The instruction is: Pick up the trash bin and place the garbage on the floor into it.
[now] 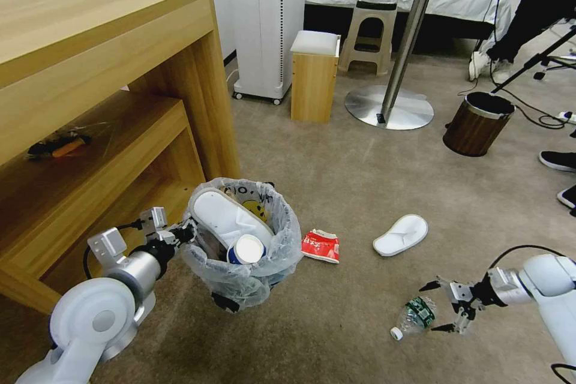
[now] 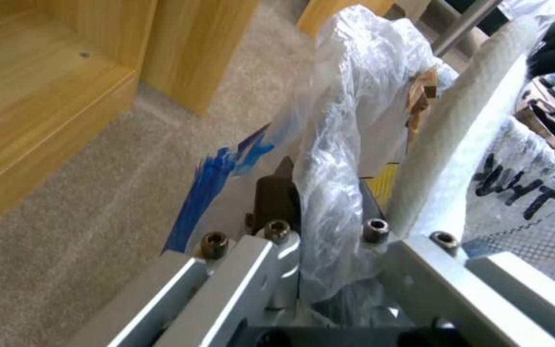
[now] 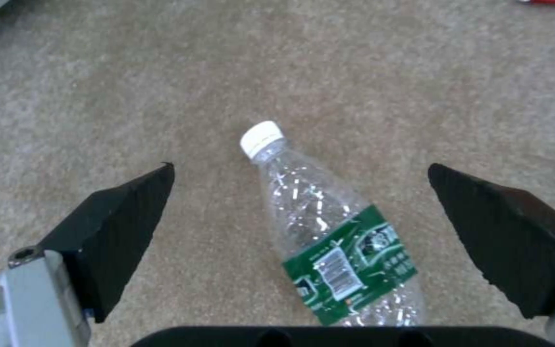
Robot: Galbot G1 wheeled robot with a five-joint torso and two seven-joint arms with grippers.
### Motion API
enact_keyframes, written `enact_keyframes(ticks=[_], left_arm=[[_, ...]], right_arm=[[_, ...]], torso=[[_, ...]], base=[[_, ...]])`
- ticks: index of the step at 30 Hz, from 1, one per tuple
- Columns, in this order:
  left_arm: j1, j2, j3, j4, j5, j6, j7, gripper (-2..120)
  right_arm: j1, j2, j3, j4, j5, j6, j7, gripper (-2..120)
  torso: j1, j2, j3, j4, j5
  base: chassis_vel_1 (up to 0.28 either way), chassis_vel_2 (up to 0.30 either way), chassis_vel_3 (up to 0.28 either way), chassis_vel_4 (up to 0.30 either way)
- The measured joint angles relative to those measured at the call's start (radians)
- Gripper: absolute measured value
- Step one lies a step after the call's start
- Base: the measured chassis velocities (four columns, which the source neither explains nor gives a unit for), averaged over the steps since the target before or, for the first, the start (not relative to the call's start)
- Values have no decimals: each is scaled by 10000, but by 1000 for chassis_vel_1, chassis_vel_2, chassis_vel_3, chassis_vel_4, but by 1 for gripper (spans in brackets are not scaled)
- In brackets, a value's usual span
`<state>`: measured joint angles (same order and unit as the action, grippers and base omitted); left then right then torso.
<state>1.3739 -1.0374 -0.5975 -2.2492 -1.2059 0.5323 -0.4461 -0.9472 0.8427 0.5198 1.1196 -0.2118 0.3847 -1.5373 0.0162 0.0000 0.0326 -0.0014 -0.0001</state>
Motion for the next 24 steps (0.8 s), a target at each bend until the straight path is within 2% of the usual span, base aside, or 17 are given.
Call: enact_keyframes(ticks=[18, 24], left_arm=[[31, -17, 23, -209, -22, 0, -19, 3], [20, -27, 20, -312, -42, 0, -22, 3]], right_arm=[[461, 404, -162, -837, -1325, 313, -42, 100], [547, 501, 68, -1046, -2064, 800, 191, 100]], torso=[[0, 0, 0, 0, 1], [0, 0, 0, 0, 1]], base=[[0, 0, 0, 0], [0, 0, 0, 0]])
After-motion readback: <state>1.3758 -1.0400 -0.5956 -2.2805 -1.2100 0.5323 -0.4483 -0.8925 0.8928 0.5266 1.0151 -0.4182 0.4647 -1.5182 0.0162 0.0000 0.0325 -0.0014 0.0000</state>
